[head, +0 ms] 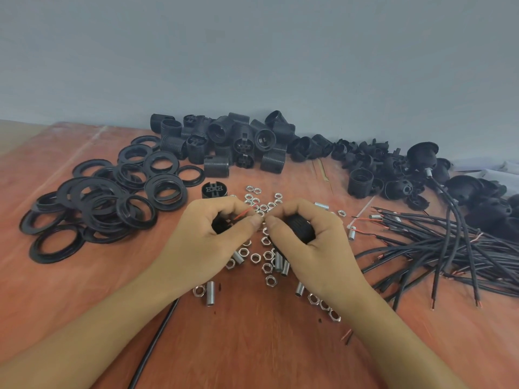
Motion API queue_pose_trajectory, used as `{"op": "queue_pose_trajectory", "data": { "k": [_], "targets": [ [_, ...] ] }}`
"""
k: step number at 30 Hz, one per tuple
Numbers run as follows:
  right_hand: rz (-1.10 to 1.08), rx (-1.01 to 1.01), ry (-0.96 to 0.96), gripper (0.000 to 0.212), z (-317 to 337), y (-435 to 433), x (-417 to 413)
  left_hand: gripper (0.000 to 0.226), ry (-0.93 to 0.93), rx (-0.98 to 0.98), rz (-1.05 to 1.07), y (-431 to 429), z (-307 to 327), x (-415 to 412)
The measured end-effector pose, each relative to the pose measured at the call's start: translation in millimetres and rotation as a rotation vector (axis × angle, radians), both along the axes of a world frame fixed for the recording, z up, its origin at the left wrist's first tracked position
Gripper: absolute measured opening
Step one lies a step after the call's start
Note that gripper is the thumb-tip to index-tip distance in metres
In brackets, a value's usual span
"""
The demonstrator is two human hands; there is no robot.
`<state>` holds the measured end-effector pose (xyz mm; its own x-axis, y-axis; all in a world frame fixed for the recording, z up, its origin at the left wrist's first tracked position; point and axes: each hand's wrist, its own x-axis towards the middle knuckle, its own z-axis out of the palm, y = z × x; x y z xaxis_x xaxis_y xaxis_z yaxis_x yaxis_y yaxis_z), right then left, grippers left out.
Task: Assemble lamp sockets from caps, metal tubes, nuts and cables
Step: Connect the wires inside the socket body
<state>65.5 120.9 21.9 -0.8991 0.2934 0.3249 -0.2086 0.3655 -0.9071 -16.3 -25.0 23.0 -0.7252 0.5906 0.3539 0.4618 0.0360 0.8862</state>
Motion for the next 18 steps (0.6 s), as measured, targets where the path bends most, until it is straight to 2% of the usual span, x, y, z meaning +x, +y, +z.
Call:
{"op": "queue_pose_trajectory", "data": {
  "k": [4, 10, 12, 13, 15, 18],
  "targets": [
    [-0.035, 0.019, -0.023, 0.012, -2, 0, -1, 0.019, 0.114, -0.022, 0.085, 1, -1, 1],
    [-0.105, 0.159, -0.005, 0.014, -2, -1, 0, 0.015, 0.12, 0.005, 0.135, 1, 0, 3],
    [-0.147, 0.122, -0.005, 0.019, 1, 1, 0, 0.014, 0.111, 0.038, 0.165, -1, 2, 0],
    [-0.172, 0.028, -0.025, 0.023, 3, 2, 0, 0.013, 0.107, 0.053, 0.182, -2, 3, -2],
    [-0.195, -0.292, -0.112, 0.026, 9, 8, 0, 0.012, 0.095, 0.076, 0.193, -4, 5, -5],
    [0.012, -0.915, -0.214, 0.011, 17, 13, -1, 0.006, 0.099, 0.072, 0.17, -2, 5, -2]
  ]
}}
